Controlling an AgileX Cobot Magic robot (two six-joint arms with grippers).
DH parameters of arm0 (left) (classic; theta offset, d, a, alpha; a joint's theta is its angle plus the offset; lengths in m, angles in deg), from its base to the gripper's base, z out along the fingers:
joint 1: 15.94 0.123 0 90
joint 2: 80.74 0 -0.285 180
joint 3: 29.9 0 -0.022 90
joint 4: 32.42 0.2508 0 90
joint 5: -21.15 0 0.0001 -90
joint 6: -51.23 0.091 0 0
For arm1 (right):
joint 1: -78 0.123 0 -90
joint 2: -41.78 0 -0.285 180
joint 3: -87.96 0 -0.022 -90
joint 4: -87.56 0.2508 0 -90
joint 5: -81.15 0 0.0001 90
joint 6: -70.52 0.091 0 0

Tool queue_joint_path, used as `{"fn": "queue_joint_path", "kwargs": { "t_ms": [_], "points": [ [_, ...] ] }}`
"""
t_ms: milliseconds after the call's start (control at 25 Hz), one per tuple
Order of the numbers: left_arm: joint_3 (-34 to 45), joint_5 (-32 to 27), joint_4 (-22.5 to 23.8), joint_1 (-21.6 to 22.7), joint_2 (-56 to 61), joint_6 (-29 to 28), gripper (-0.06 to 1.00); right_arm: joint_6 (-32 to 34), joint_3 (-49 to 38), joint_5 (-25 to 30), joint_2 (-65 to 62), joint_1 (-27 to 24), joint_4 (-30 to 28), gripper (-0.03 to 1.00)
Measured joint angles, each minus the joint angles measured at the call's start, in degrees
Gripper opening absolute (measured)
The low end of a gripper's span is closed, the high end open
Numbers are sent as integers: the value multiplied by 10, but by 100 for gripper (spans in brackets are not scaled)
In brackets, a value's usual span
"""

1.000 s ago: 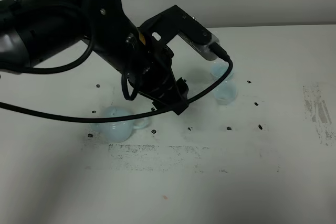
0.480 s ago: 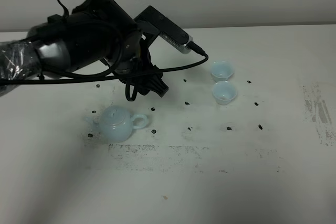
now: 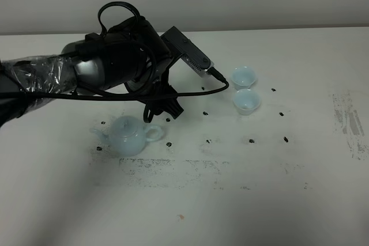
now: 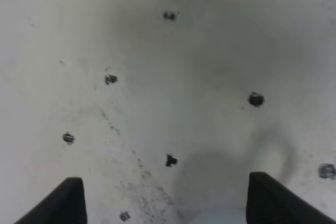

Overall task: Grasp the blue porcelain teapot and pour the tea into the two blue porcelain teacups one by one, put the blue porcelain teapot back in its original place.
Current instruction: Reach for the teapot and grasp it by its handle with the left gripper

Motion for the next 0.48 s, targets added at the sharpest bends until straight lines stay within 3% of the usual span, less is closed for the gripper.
{"fn": "queue_joint_path", "kwargs": {
  "t_ms": [240, 480],
  "points": [
    [0, -9, 10, 0, -21, -1, 60, 0, 0, 0, 0, 0, 0, 59],
    [1, -13, 10, 0, -22, -1, 50, 0, 0, 0, 0, 0, 0, 59]
  ]
}}
